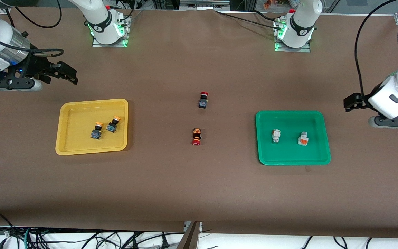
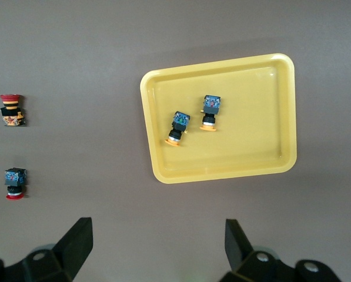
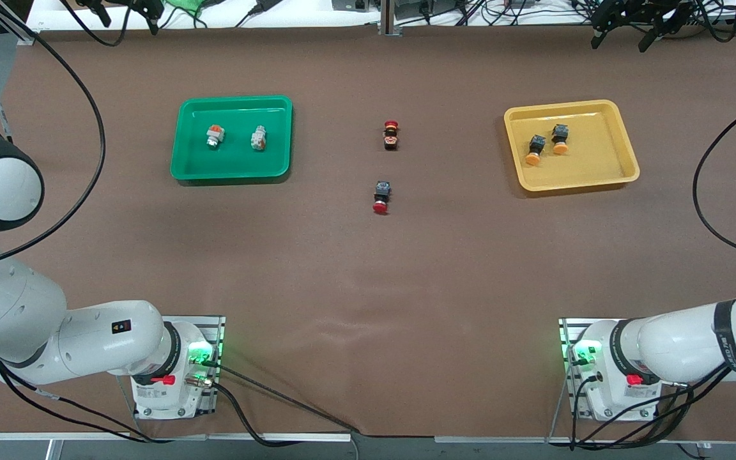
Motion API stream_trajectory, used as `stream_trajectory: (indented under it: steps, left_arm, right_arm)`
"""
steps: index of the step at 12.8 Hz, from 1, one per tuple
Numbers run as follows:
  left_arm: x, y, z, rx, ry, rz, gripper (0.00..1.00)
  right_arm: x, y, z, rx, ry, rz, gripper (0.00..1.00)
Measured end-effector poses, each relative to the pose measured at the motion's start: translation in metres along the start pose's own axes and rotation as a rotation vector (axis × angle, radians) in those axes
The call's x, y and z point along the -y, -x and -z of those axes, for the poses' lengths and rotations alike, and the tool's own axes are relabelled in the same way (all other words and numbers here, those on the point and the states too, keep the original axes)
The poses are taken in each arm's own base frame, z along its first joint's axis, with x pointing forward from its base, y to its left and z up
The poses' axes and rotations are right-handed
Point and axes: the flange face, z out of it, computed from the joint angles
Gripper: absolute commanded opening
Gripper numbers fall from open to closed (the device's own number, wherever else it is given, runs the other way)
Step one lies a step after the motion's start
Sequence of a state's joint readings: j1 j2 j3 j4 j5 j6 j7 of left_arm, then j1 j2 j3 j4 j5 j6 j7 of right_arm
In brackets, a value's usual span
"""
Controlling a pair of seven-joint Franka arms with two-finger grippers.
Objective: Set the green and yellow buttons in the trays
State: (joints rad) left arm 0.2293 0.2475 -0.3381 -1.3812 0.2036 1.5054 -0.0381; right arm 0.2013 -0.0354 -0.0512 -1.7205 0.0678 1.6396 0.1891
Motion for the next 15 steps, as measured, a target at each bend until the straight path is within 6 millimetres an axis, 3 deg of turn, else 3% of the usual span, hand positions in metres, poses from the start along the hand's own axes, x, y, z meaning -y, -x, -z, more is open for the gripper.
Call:
stream_trajectory:
  steps: [4,6,9,15]
  left_arm:
    - [0.03,0.004,-0.004,-0.015,0.13,0.119,1.0]
    - [0.041,0.027,-0.008,-0.068,0.159,0.171,1.0]
    - [0.028,0.067,-0.002,-0.063,0.157,0.159,1.0]
    - [0.023,0.062,-0.009,-0.045,0.156,0.151,1.0]
  right_arm:
    - [0.004,-0.007,0.008,-0.02,0.009,0.012,0.99]
    - [0.006,-0.009,0.007,-0.02,0.013,0.017,0.99]
    - [0.008,-0.011,0.004,-0.016,0.015,0.02,0.99]
    - [0.008,-0.012,0.004,-0.014,0.016,0.022,0.99]
